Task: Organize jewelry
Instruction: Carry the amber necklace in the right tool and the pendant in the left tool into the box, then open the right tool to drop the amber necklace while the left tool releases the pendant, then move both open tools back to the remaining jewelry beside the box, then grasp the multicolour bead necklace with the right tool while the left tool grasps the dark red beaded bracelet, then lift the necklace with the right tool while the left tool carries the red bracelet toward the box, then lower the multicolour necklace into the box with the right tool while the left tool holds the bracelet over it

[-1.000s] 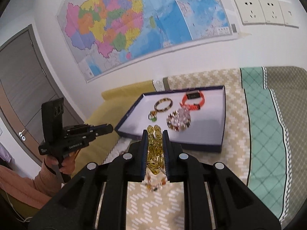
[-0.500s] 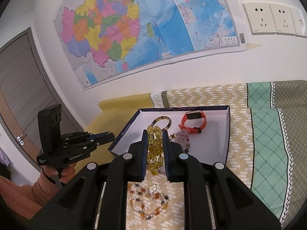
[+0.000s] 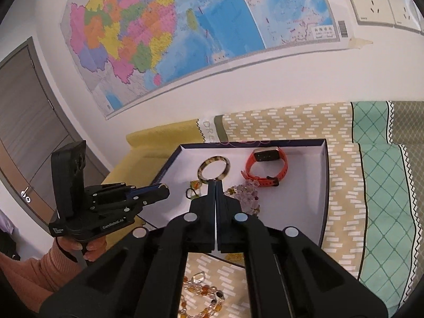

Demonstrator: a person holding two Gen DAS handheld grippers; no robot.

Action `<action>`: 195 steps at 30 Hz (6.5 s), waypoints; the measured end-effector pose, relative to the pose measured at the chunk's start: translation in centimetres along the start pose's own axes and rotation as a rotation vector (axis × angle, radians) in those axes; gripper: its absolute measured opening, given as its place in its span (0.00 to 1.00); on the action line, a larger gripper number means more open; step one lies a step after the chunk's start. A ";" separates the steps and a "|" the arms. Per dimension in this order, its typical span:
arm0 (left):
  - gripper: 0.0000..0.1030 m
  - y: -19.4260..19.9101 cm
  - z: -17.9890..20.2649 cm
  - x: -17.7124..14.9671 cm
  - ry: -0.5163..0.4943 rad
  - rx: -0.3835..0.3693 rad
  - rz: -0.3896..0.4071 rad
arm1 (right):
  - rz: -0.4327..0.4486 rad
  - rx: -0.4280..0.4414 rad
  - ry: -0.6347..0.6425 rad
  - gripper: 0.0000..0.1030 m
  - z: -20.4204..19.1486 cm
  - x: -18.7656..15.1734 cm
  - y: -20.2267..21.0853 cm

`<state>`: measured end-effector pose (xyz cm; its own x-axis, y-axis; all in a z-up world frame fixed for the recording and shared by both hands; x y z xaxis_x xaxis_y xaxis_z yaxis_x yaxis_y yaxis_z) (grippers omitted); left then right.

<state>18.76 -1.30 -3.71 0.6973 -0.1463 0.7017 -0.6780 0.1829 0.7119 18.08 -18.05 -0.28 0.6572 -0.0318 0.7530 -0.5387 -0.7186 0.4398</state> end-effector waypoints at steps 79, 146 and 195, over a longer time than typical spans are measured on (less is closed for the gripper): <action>0.70 5.8 2.2 -10.8 -0.115 -0.019 -0.021 | -0.296 -0.197 0.252 0.89 -5.3 -14.3 -2.7; 0.12 8.5 2.3 -8.7 -0.038 -0.051 0.030 | 0.095 0.039 0.124 0.05 -8.9 -3.6 8.7; 0.12 10.0 2.9 -3.8 -0.076 -0.044 0.123 | 0.239 0.009 0.259 0.05 -12.9 4.4 11.9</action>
<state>8.62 -1.74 0.81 0.5892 -0.1930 0.7846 -0.7451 0.2458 0.6200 7.79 -17.83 14.62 0.3574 -0.0236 0.9337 -0.6557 -0.7182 0.2328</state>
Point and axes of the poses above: each gripper's, at about its wrist camera, not at the fingertips, and y roughly against the way its jaws point, z to its right, x to its top, the point moved 7 cm from there along -y, roughly the way its jaws point, and after that the axes turned 5 degrees about x, right-handed, at the moved point
